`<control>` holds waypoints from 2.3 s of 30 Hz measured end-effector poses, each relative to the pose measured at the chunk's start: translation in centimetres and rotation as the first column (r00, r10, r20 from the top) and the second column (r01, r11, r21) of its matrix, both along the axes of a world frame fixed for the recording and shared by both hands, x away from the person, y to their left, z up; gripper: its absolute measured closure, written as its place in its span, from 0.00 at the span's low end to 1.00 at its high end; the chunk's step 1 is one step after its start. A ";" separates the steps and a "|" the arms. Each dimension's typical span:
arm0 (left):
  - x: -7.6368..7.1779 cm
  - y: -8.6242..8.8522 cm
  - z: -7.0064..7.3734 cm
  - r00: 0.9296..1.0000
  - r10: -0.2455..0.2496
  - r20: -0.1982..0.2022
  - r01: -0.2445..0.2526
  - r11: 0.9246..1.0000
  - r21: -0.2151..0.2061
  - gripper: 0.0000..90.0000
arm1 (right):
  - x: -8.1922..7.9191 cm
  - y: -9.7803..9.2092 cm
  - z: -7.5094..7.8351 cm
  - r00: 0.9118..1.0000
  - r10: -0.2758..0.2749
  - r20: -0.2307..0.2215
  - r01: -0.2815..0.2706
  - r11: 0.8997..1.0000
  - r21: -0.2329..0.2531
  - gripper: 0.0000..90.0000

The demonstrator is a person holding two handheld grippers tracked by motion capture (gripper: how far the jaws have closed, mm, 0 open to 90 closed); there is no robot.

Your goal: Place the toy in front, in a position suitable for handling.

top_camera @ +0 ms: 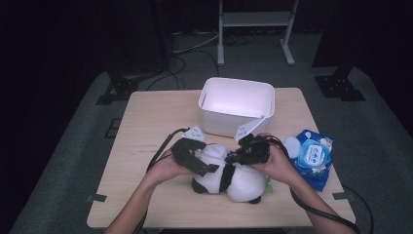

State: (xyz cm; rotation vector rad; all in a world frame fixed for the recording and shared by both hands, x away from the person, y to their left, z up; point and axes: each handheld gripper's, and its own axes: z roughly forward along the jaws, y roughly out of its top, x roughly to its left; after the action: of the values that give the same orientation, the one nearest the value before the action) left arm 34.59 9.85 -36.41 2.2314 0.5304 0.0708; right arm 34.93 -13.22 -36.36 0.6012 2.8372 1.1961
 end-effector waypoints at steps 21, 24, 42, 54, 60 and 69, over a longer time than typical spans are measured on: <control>-1.9 -1.0 -0.8 0.992 -0.126 0.020 0.121 0.979 0.162 0.03 | -4.1 -0.5 0.0 0.995 0.098 0.019 -0.098 0.995 -0.003 0.96; -2.3 -0.7 -1.0 0.992 -0.125 0.038 0.117 0.981 0.153 0.06 | -4.0 -0.8 0.1 0.996 0.087 0.025 -0.087 0.996 -0.002 0.96; -4.1 -0.2 -1.3 0.984 -0.123 0.128 0.106 0.986 0.126 0.08 | -3.3 -6.9 -0.2 0.997 -0.081 0.018 0.081 0.997 -0.007 0.96; -3.6 1.6 -1.5 0.997 -0.053 0.054 0.050 0.997 0.052 0.07 | -3.3 -7.6 -1.0 0.996 -0.091 -0.005 0.091 0.996 -0.014 0.96; -2.9 2.1 -3.4 0.996 -0.084 -0.028 0.084 0.996 0.010 0.14 | -3.1 -7.4 -1.1 0.996 -0.089 -0.016 0.089 0.996 -0.014 0.95; -4.3 1.0 -2.3 0.976 -0.133 0.174 0.123 0.990 0.068 0.43 | -1.8 -5.8 -1.0 0.997 -0.073 -0.036 0.074 0.997 0.017 0.96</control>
State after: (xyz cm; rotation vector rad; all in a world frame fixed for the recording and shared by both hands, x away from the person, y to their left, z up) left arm 30.30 10.83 -38.70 2.2818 0.2897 0.2194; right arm 33.16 -19.02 -37.37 0.7276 2.8087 1.2124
